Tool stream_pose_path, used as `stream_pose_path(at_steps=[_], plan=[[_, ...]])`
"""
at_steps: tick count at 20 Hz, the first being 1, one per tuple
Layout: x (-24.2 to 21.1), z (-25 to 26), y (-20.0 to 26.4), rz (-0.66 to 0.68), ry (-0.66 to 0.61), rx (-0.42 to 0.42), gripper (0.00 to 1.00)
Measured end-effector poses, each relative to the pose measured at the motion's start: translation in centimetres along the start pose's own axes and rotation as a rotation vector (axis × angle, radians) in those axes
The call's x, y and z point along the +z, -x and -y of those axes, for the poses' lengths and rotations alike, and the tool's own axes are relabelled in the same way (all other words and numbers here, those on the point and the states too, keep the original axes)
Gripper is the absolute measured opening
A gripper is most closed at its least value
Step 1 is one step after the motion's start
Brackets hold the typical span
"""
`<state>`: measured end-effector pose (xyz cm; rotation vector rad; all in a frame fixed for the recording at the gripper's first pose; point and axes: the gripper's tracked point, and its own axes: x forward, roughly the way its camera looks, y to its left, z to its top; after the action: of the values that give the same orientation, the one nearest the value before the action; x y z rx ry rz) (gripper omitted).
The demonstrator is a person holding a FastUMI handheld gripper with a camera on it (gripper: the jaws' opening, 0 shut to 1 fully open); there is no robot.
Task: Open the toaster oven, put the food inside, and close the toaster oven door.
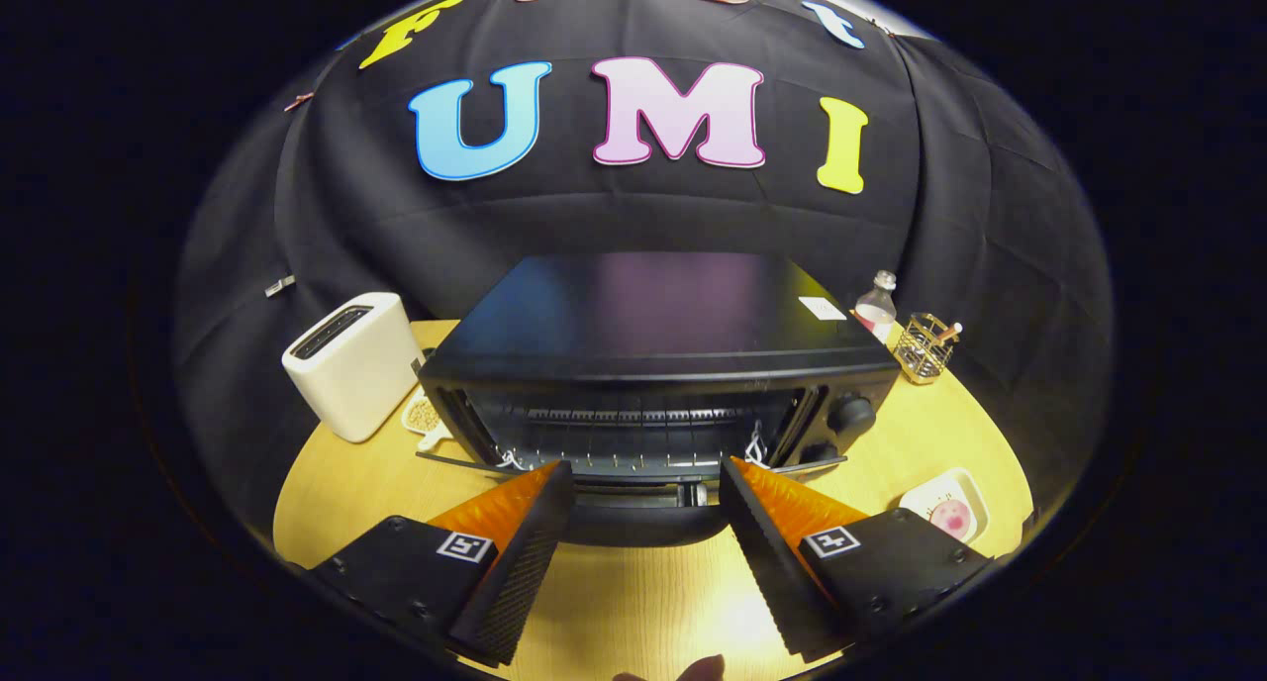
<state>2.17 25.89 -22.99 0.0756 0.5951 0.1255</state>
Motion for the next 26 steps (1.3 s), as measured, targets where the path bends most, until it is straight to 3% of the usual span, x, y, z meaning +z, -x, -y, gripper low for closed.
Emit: stream_pose_path(at_steps=[9,18,21,26], plan=[[-5.8,0.3,2.2,-0.106,0.009,0.000,0.98],[-14.1,1.4,2.7,-0.329,0.005,0.021,0.98],[-14.8,2.2,3.2,-0.345,-0.007,0.044,0.98],[-10.9,5.5,5.0,-0.289,-0.084,0.097,0.98]])
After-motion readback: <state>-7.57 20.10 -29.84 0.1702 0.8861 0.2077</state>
